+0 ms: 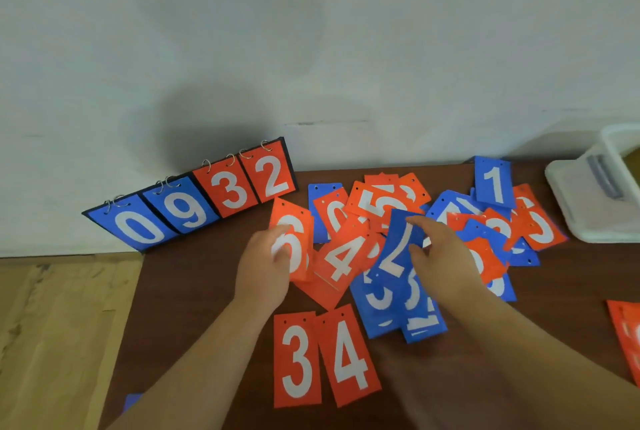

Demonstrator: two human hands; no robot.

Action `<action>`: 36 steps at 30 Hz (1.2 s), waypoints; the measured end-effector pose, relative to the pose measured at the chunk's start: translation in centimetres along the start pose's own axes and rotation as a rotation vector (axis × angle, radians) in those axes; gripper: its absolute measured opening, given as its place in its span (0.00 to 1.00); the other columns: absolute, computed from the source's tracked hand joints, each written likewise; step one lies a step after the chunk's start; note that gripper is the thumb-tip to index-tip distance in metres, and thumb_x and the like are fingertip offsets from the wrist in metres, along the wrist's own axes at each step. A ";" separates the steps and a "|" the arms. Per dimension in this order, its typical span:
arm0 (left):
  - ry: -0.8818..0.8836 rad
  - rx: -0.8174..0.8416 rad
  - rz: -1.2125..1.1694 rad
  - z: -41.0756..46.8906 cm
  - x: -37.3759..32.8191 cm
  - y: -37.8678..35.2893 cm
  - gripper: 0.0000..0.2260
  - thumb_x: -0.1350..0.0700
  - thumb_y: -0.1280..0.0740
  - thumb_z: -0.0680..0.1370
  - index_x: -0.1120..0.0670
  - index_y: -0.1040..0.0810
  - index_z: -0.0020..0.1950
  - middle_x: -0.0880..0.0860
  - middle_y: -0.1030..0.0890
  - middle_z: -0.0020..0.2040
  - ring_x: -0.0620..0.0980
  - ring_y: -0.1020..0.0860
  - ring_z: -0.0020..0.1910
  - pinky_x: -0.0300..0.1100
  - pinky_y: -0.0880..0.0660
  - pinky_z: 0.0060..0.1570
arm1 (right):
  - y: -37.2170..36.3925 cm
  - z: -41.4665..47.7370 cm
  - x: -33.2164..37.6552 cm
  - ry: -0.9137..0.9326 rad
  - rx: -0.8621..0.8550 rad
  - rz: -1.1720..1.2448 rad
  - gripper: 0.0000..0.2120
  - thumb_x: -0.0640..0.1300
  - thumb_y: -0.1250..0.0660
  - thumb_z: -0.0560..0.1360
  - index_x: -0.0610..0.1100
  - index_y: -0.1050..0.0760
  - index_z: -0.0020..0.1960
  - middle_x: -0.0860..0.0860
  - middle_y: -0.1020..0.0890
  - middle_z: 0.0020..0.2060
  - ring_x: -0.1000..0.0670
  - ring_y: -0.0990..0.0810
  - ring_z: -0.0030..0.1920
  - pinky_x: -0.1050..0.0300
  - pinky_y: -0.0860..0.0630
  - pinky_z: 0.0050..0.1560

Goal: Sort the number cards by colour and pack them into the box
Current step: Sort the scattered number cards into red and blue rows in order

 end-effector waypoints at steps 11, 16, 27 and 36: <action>-0.060 0.018 -0.443 -13.1 -7.8 0.3 0.25 0.55 0.30 0.79 0.34 0.30 0.71 0.36 0.31 0.69 0.37 0.30 0.66 0.43 0.22 0.59 | 2.0 -10.4 5.5 -0.069 -0.244 0.574 0.12 0.46 0.24 0.73 0.54 0.25 0.51 0.55 0.19 0.45 0.51 0.16 0.40 0.62 0.26 0.35; -0.120 0.035 -0.379 -14.2 -8.0 2.6 0.26 0.62 0.29 0.78 0.32 0.26 0.64 0.37 0.27 0.63 0.38 0.20 0.50 0.46 0.17 0.45 | 3.2 -12.9 4.4 -0.011 -0.222 0.536 0.15 0.44 0.22 0.71 0.56 0.26 0.49 0.55 0.20 0.52 0.53 0.21 0.43 0.62 0.28 0.37; -0.246 0.237 -0.294 -16.5 -7.4 5.3 0.24 0.59 0.28 0.78 0.31 0.27 0.62 0.32 0.28 0.55 0.32 0.22 0.38 0.58 0.17 0.42 | 7.4 -14.5 5.2 0.272 0.175 0.043 0.10 0.41 0.26 0.73 0.57 0.20 0.44 0.60 0.18 0.46 0.58 0.20 0.46 0.60 0.22 0.47; -0.092 0.059 -0.376 -16.1 -2.4 5.9 0.20 0.60 0.34 0.81 0.37 0.25 0.67 0.45 0.27 0.72 0.47 0.26 0.69 0.50 0.21 0.62 | 5.2 -15.8 2.2 -0.062 -0.197 0.365 0.12 0.38 0.31 0.76 0.52 0.21 0.55 0.53 0.21 0.54 0.57 0.20 0.46 0.61 0.23 0.38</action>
Point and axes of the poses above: each hand's wrist, its own z-axis towards the middle knuckle, its own y-axis out of the back of the hand, x = y × z, the point moved 2 cm from there along z, towards the middle knuckle
